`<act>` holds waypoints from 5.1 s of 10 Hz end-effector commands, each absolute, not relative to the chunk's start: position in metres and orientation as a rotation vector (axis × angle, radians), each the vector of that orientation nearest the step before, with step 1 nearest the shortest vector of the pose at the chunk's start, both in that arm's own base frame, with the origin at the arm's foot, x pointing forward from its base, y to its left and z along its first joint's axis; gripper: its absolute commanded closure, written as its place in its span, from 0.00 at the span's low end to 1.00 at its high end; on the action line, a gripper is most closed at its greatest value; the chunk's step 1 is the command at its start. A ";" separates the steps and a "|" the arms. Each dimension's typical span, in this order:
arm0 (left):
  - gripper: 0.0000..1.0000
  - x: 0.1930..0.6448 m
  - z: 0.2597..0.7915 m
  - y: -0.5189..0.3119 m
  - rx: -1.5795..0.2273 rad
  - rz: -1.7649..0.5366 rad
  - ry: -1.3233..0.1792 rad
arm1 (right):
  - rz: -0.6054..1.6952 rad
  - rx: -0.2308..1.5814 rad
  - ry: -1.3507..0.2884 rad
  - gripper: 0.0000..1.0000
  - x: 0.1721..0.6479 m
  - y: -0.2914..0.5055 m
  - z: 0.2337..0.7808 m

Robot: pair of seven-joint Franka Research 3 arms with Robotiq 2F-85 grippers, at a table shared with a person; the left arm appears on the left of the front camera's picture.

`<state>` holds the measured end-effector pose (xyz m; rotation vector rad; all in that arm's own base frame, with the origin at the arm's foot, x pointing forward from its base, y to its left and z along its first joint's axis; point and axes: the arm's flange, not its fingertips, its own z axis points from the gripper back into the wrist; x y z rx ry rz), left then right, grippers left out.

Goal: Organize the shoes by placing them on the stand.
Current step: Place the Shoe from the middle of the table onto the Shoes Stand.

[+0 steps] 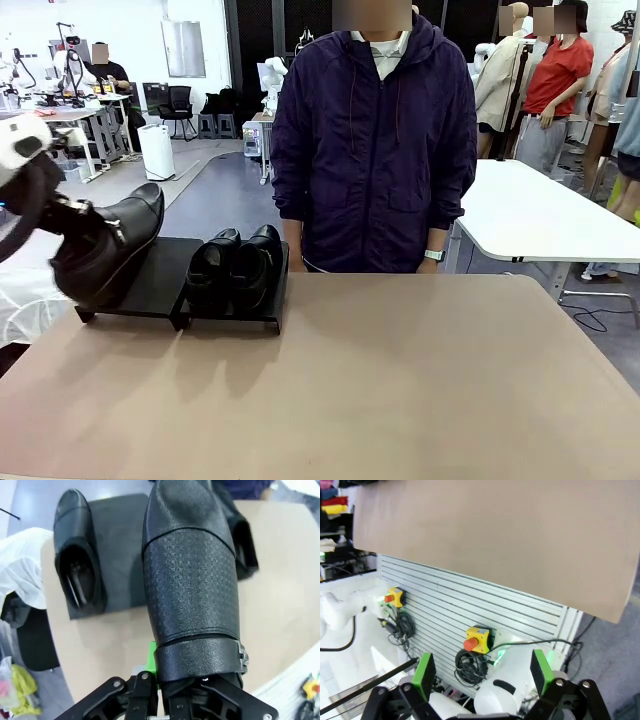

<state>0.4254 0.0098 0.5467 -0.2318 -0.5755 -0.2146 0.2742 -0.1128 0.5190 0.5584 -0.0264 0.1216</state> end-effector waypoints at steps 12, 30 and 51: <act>1.00 0.598 0.435 0.000 -0.105 -0.161 -0.695 | 0.123 0.563 -0.024 0.00 0.275 -0.113 0.521; 0.00 0.573 0.485 -0.008 -0.161 -0.280 -0.648 | 0.123 0.563 -0.024 0.00 0.275 -0.113 0.521; 0.00 0.263 0.537 0.160 -0.611 -0.201 -0.448 | 0.123 0.563 -0.024 0.00 0.275 -0.113 0.521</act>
